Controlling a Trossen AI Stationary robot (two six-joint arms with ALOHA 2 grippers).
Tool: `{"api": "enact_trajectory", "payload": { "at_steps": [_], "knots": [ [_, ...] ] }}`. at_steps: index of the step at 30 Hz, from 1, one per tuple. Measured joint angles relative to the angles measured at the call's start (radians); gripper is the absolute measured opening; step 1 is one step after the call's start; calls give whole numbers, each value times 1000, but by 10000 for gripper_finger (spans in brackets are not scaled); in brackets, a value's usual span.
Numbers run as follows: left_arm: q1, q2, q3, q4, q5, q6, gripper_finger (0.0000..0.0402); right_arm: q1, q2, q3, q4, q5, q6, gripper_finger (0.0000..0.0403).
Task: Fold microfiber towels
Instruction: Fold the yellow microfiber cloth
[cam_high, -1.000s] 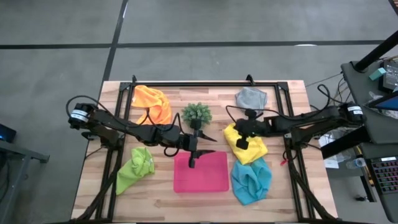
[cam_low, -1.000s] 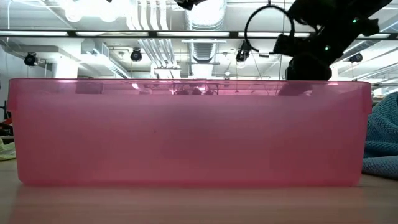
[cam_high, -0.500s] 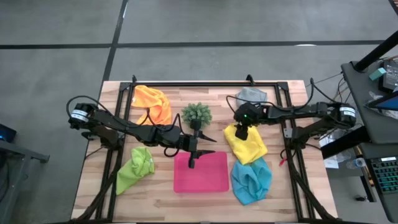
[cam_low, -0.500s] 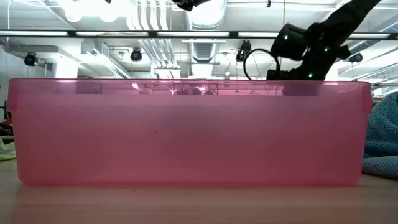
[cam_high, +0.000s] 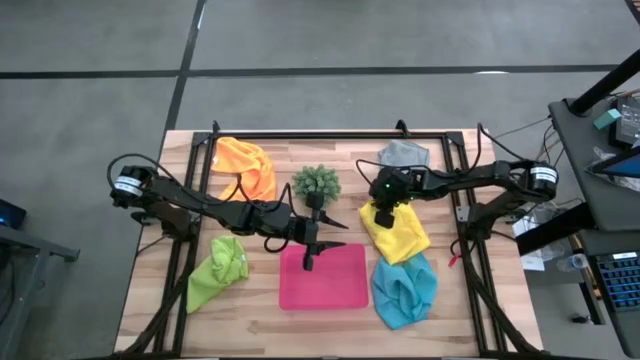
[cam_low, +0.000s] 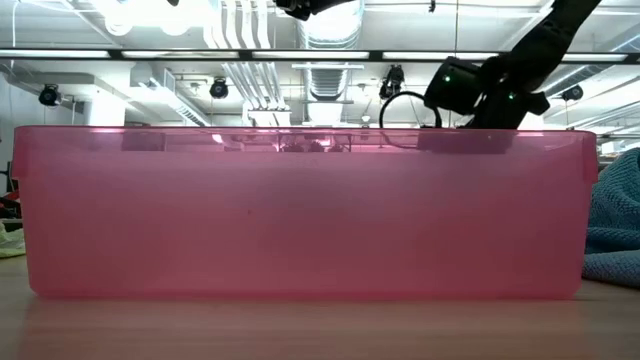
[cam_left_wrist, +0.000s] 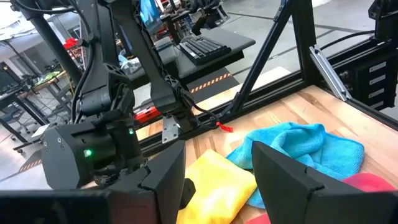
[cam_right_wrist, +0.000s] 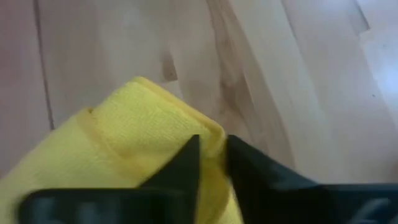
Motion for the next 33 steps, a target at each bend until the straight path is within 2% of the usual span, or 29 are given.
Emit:
{"api": "enact_trajectory", "payload": {
  "at_steps": [3,6,13,16,20,25,33],
  "knots": [
    [0,0,0,0,0,0,169,18,-42,0,-14,-9,24,14],
    [0,0,0,0,-1,1,169,64,-117,0,-32,21,52,10],
    [18,1,0,0,-24,8,169,277,-330,20,-56,271,82,9],
    [42,6,0,5,-23,6,169,368,-402,42,-54,325,98,9],
    [76,41,0,52,40,-8,169,489,-446,94,-57,416,71,9],
    [82,57,30,130,54,6,169,578,-451,258,-134,469,-33,9],
    [85,34,77,133,53,59,169,624,-384,630,-456,572,-131,8]
  ]
}}
